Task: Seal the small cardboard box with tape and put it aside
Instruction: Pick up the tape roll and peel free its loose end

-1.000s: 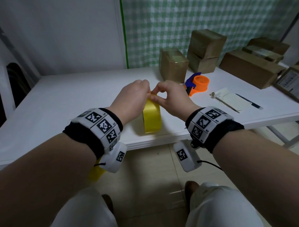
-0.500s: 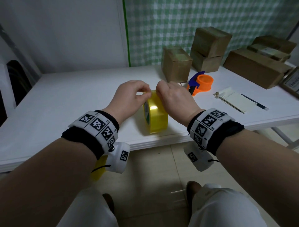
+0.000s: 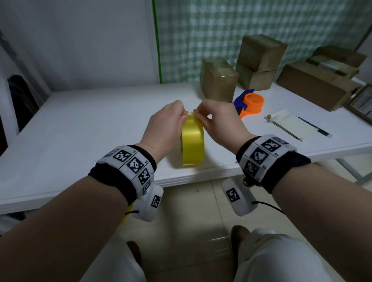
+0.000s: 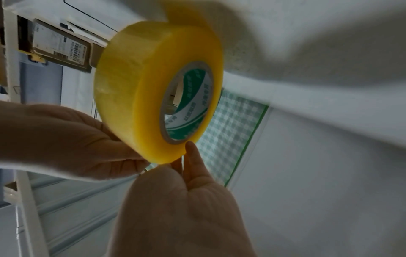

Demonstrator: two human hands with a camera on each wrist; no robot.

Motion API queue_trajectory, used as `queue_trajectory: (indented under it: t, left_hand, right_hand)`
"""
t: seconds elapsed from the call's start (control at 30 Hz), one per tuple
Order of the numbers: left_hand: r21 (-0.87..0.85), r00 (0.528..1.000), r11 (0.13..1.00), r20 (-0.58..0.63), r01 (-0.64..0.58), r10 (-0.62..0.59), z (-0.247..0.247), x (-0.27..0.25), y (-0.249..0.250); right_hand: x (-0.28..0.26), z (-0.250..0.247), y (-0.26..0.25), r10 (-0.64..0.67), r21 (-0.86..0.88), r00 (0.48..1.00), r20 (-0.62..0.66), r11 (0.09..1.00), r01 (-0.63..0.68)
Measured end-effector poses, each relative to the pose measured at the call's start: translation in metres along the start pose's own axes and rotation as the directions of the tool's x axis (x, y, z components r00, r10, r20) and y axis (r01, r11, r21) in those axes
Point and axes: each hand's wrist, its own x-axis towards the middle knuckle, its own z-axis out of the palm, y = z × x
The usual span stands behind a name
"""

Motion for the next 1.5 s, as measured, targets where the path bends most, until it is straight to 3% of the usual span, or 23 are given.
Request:
queue_trajectory:
  t: [0.1, 0.2, 0.33, 0.53, 0.7, 0.93, 1.2, 1.5]
  left_hand:
    - [-0.027, 1.000, 0.999, -0.016, 0.020, -0.021, 0.002, -0.002, 0.001]
    - [-0.088, 0.998, 0.996, -0.049, 0.034, -0.038, 0.003, -0.004, 0.000]
    - [-0.190, 0.991, 0.982, -0.135, -0.004, -0.022, 0.001, -0.002, -0.006]
    - [-0.498, 0.974, 0.851, -0.052, 0.166, -0.221, -0.004, 0.002, -0.006]
    - [-0.652, 0.960, 0.723, 0.030, 0.229, -0.277, -0.007, 0.002, -0.006]
    - [-0.650, 0.969, 0.728, 0.050, 0.215, -0.242, -0.008, 0.000, -0.008]
    - [-0.600, 0.958, 0.765, 0.006, 0.232, -0.286, -0.006, 0.000, -0.005]
    - [-0.423, 0.976, 0.884, 0.010, 0.200, -0.217, -0.006, 0.006, 0.000]
  right_hand:
    - [-0.004, 0.007, -0.002, -0.093, -0.155, 0.995, -0.022, 0.984, 0.088]
    - [-0.005, 0.007, -0.004, -0.105, -0.159, 0.993, -0.048, 0.983, 0.096]
    - [-0.003, 0.005, -0.003, -0.026, 0.034, 0.994, -0.106, 0.999, 0.030]
    - [-0.001, -0.002, -0.006, 0.305, 0.399, 0.952, -0.006, 0.874, -0.277]
    - [0.000, -0.006, -0.008, 0.329, 0.501, 0.939, 0.103, 0.798, -0.335]
    - [0.000, -0.004, -0.006, 0.339, 0.505, 0.926, 0.168, 0.776, -0.376]
    - [-0.002, -0.006, -0.012, 0.363, 0.450, 0.925, 0.111, 0.812, -0.373]
    - [-0.002, -0.003, -0.016, 0.326, 0.328, 0.943, 0.060, 0.886, -0.327]
